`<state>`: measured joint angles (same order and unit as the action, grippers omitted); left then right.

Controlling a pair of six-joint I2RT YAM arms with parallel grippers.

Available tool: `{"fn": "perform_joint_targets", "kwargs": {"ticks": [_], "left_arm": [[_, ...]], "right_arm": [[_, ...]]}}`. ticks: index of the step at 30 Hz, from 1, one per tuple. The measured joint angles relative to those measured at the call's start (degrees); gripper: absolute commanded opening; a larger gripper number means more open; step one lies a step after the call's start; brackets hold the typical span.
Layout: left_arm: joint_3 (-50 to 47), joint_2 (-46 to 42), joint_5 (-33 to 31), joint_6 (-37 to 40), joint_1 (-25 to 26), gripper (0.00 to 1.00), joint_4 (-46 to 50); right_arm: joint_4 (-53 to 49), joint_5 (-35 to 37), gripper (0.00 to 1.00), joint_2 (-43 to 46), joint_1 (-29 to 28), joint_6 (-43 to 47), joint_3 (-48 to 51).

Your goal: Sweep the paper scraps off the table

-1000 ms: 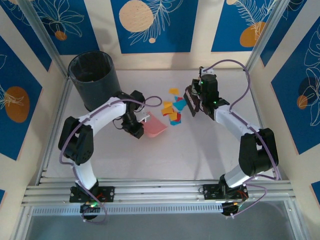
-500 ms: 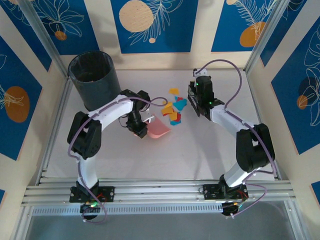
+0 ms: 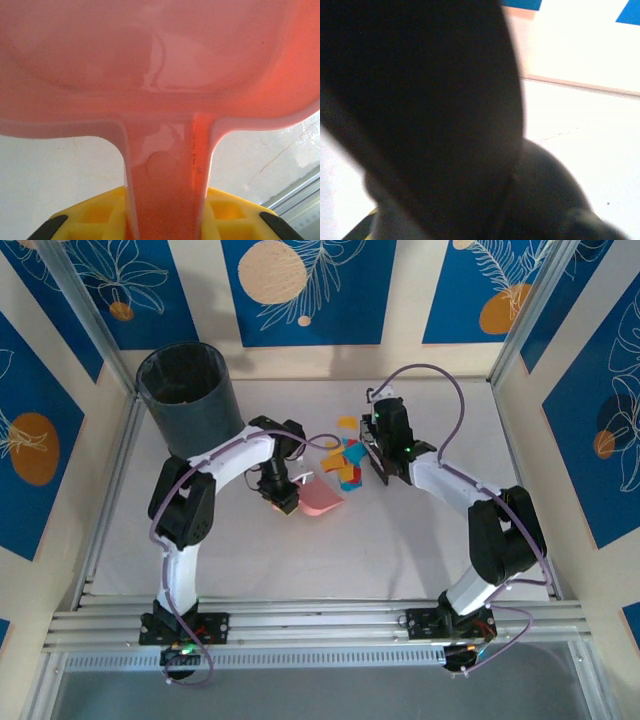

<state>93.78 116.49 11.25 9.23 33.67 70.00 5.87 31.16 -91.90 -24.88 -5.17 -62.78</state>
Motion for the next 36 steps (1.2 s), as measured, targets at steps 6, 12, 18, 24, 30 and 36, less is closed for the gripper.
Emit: {"fn": "perform_joint_targets", "kwargs": {"ticks": [6, 12, 18, 24, 30, 36], "left_arm": [[1.90, 2.23, -0.02, -0.04, 0.00, 0.00, -0.13], [3.02, 2.73, 0.00, -0.04, 0.00, 0.00, -0.09], [3.13, 2.78, 0.00, -0.04, 0.00, 0.00, -0.09], [3.10, 2.80, 0.00, -0.09, 0.00, 0.00, -0.11], [1.14, 2.60, -0.46, -0.28, 0.00, 0.00, -0.85], [-1.55, 0.57, -1.14, -1.22, 0.00, 0.00, -2.25]], "right_arm": [[-2.51, -2.23, 0.00, 1.14, -2.08, -1.22, 0.00], [-5.27, -6.16, 0.00, 2.78, -3.98, -2.14, 0.00], [-7.87, -10.78, 0.00, 4.22, -5.14, -2.84, 0.02], [-10.27, -12.83, 0.00, 5.49, -5.92, -3.10, 0.02], [-12.63, -13.68, 0.00, 7.10, -6.14, -3.37, 0.02], [-13.14, -13.62, 0.00, 10.10, -6.64, -3.50, 0.02]]}}
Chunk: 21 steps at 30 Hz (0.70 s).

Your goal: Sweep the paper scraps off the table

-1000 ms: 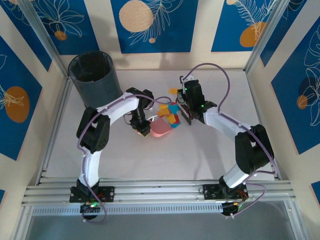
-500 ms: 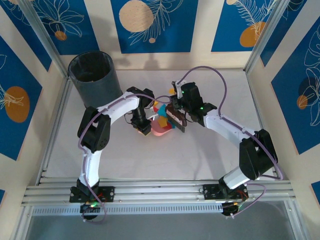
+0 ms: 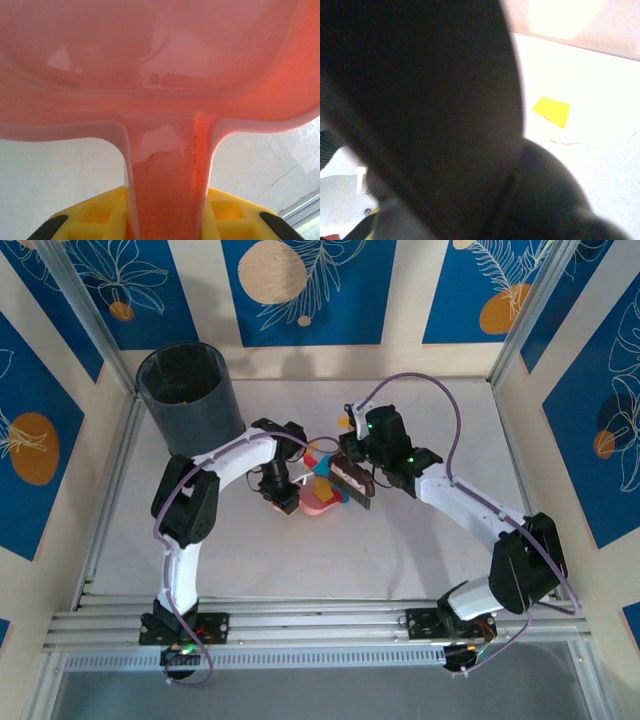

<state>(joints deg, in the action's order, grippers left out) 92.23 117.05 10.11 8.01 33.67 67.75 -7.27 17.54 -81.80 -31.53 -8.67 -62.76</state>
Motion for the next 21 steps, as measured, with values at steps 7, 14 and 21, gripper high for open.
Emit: {"fn": "perform_joint_targets", "kwargs": {"ticks": [7, 14, 21], "left_arm": [[-3.67, -2.82, -0.63, -1.44, -0.02, 0.00, -1.22], [-6.93, -4.85, -0.83, -2.34, -0.48, 0.00, -2.43], [-7.43, -5.05, -0.79, -3.19, -0.94, 0.00, -3.02]], "right_arm": [[4.72, 3.23, 0.00, 0.92, 0.09, -0.44, 1.62], [14.99, 8.46, 0.00, -4.11, 2.10, 0.20, 1.81], [21.92, 11.82, 0.00, -13.60, 4.39, 3.41, -0.09]]}}
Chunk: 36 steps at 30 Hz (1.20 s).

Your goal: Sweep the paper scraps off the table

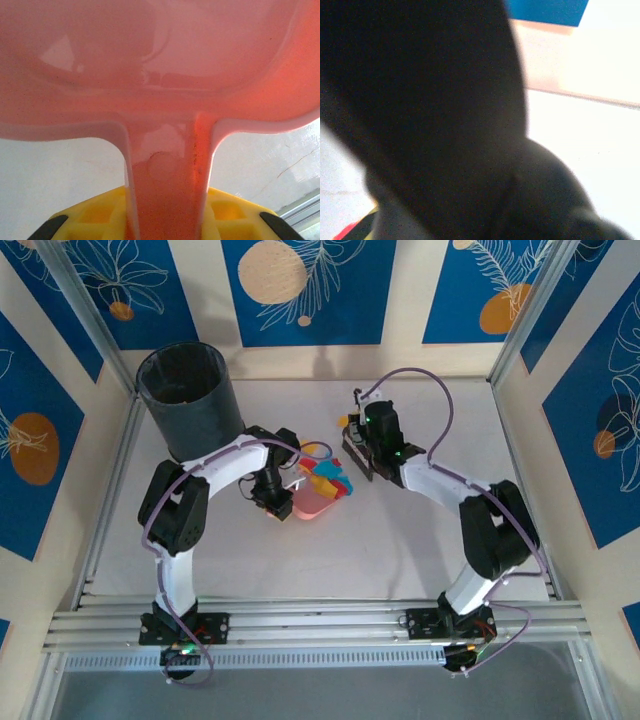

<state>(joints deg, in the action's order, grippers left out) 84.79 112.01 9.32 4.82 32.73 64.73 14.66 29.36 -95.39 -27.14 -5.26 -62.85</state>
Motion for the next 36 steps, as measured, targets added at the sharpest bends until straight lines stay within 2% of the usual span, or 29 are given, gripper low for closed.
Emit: {"fn": "perform_joint_targets", "kwargs": {"ticks": [8, 18, 36], "left_arm": [[0.02, 0.02, 0.04, 0.00, -0.04, 0.00, -0.04], [1.20, 1.77, 1.14, 0.02, -0.11, 0.00, -0.46], [2.12, 2.40, 2.16, 0.00, -0.09, 0.00, -0.85]], "right_arm": [[1.73, -0.57, 0.00, -1.97, -0.96, 1.11, -1.18], [1.97, -4.42, 0.00, 0.92, -5.01, -0.87, 2.16], [-4.00, -10.36, 0.00, 5.42, -7.76, -3.61, 3.85]]}}
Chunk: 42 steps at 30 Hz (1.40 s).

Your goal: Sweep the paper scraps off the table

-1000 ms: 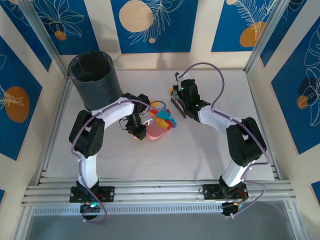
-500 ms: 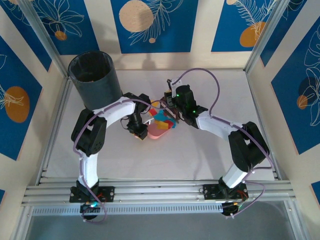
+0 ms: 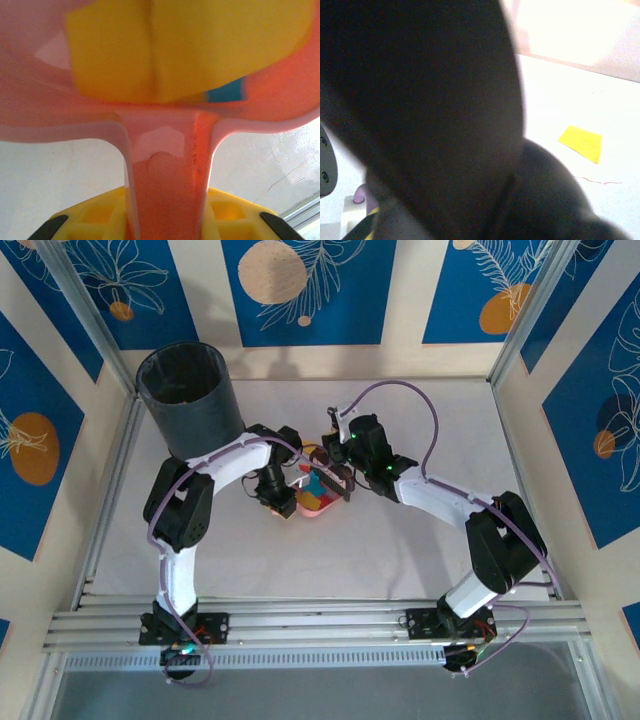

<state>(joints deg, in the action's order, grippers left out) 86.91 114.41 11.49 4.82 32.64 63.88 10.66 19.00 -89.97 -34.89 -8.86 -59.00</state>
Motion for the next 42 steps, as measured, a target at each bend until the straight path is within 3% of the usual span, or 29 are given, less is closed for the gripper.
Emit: {"fn": "perform_joint_targets", "kwargs": {"ticks": [14, 24, 31, 42], "left_arm": [[-4.09, -2.84, -0.33, -0.90, -1.09, 0.00, -2.71], [-6.95, -5.38, -1.70, -2.62, -4.52, 0.00, -3.54], [-7.06, -5.62, -1.70, -2.97, -4.85, 0.00, -3.48], [-7.13, -5.62, -1.68, -2.97, -5.05, 0.00, -3.48]], "right_arm": [[-0.42, 3.17, 0.00, 0.85, 0.26, -2.16, -0.13], [2.27, 8.87, 0.00, 1.40, 7.61, -4.76, -0.72], [5.60, 14.56, 0.00, -6.32, 11.61, -2.56, -7.78], [6.78, 20.85, 0.00, -20.85, 11.93, 4.42, -23.45]]}}
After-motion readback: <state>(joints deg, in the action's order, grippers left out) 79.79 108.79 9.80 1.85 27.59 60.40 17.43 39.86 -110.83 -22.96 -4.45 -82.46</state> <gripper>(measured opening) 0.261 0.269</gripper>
